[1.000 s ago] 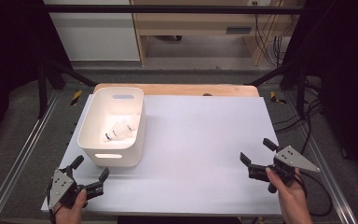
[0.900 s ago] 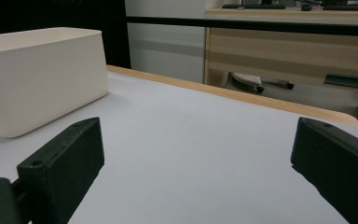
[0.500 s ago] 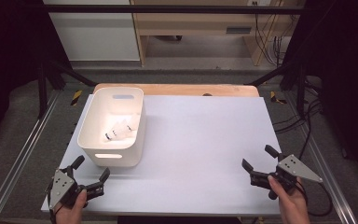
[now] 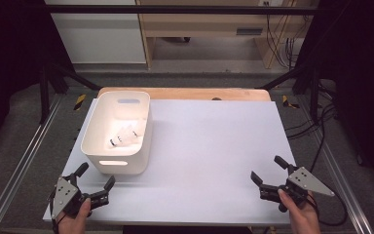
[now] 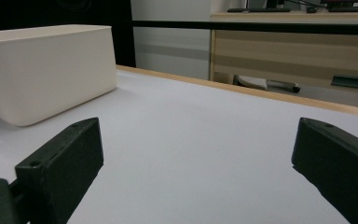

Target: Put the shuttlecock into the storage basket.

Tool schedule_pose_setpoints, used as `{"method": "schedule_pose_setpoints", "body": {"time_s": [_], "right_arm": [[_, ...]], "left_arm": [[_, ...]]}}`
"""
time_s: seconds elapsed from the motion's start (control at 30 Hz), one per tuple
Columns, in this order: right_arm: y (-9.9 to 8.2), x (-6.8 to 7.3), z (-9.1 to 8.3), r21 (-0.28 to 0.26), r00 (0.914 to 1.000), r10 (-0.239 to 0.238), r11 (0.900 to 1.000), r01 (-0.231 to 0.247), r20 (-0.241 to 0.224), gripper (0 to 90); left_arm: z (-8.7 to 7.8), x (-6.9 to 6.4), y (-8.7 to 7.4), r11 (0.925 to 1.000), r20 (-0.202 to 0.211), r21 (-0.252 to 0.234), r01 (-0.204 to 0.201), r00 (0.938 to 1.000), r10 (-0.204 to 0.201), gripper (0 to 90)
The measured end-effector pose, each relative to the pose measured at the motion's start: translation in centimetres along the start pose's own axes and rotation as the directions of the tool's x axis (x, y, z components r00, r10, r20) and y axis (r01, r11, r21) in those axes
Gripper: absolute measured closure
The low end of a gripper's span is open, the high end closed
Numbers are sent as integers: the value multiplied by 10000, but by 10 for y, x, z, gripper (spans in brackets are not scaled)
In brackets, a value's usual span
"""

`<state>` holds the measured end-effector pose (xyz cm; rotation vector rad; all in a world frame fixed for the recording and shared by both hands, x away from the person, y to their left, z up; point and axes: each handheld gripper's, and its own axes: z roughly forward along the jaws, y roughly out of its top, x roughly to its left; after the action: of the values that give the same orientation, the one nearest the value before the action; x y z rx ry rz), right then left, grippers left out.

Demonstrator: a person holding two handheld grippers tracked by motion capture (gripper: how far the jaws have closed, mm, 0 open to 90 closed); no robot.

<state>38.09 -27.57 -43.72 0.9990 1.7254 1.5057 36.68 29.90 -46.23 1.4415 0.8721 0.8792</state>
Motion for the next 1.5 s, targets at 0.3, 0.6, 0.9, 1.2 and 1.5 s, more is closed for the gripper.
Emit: {"method": "schedule_pose_setpoints", "body": {"time_s": [0.3, 0.6, 0.9, 1.2, 1.5], "right_arm": [[-6, 4, 3, 14, 9997, -180, 9998, 180, -176, 23], [-16, 9, 10, -4, 9984, -242, 9997, 242, -520, 23], [-19, 12, 18, -87, 9969, -255, 9997, 249, -744, 23], [-24, 17, 28, -227, 9956, -274, 9994, 254, -901, 21], [-25, 20, 35, -307, 9944, -273, 9992, 243, -1017, 21]], "left_arm": [[0, 0, 0, 10000, 10, -3, -2, 10000, 2, 5], [1, -1, 0, 10000, 35, 19, -44, 10000, 44, 5], [1, -2, 0, 10000, 87, 11, -78, 9999, 78, 5], [1, -2, 0, 10000, 99, 13, -82, 9999, 82, 5], [2, -4, 0, 9999, 142, 49, -163, 9998, 162, 5]]}}
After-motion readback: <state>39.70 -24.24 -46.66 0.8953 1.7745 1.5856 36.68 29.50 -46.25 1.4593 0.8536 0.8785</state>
